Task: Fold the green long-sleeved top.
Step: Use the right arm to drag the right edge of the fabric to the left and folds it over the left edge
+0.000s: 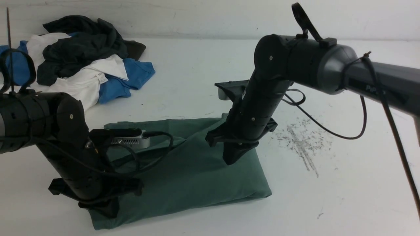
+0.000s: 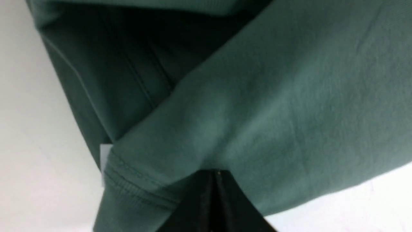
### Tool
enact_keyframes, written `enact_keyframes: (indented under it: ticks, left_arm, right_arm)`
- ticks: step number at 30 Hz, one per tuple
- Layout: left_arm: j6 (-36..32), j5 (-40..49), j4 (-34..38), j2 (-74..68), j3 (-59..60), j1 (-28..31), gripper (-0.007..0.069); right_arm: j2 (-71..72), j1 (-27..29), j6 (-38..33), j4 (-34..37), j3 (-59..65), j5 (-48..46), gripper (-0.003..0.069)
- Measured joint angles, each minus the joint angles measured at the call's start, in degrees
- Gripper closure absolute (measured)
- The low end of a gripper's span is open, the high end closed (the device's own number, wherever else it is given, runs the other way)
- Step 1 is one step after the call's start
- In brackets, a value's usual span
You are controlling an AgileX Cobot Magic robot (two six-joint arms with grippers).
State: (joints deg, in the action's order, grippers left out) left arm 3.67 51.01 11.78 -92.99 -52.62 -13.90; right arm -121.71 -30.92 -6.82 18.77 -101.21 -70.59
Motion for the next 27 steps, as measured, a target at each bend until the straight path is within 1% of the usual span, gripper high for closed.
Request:
enact_keyframes:
  ticks: [3,7,8,13,17,18,20,21,23,24,25,26,27]
  left_arm:
    - [0.0,0.0,-0.1,2.3,-1.0,0.0,0.0628]
    - [0.0,0.4,-0.2,6.1,-6.3,0.0,0.0628]
    - [0.1,1.7,-0.3,6.4,-9.3,0.0,0.0628]
    - [-1.5,8.0,-0.6,1.4,-18.6,0.0,0.0628]
    - [-3.7,11.4,-0.5,-3.5,-21.0,0.0,0.0624]
    - [-4.8,13.4,-0.5,-5.4,-21.4,0.0,0.0616]
    - [-5.6,15.5,-0.5,-8.1,-21.5,0.0,0.0576]
    - [-5.7,15.7,-0.5,-8.3,-21.5,0.0,0.0571]
    - [-6.0,15.9,-1.0,-10.3,-21.5,0.0,0.0489]
    - [-6.0,15.9,-1.0,-10.5,-21.5,0.0,0.0482]
    - [-6.1,15.9,-1.5,-11.2,-21.5,0.0,0.0421]
    - [-6.2,15.9,-1.5,-11.3,-21.5,0.0,0.0403]
    - [-6.3,15.9,-1.6,-11.8,-21.5,0.0,0.0338]
  right_arm:
    - [0.0,0.0,0.5,-1.8,0.0,0.0,0.0673]
    - [0.0,0.0,0.7,-2.4,0.0,0.0,0.0673]
    - [0.0,0.0,0.7,-2.4,0.0,0.0,0.0673]
    - [0.1,0.0,0.8,-2.4,0.0,0.1,0.0673]
    - [0.1,0.0,1.5,-2.2,0.0,0.1,0.0673]
    - [0.1,0.0,1.6,-2.2,0.0,0.1,0.0673]
    - [0.1,0.0,1.6,-2.2,0.0,0.1,0.0673]
    - [0.1,0.0,1.5,-2.2,0.0,0.1,0.0673]
    - [0.1,0.0,1.3,-2.2,0.0,0.1,0.0673]
    - [0.1,0.0,1.3,-2.2,0.0,0.1,0.0673]
    - [0.1,0.0,1.3,-2.2,0.0,0.1,0.0673]
    - [0.1,0.0,1.2,-2.2,0.0,0.1,0.0673]
    - [0.1,0.0,1.1,-2.2,0.0,0.1,0.0673]
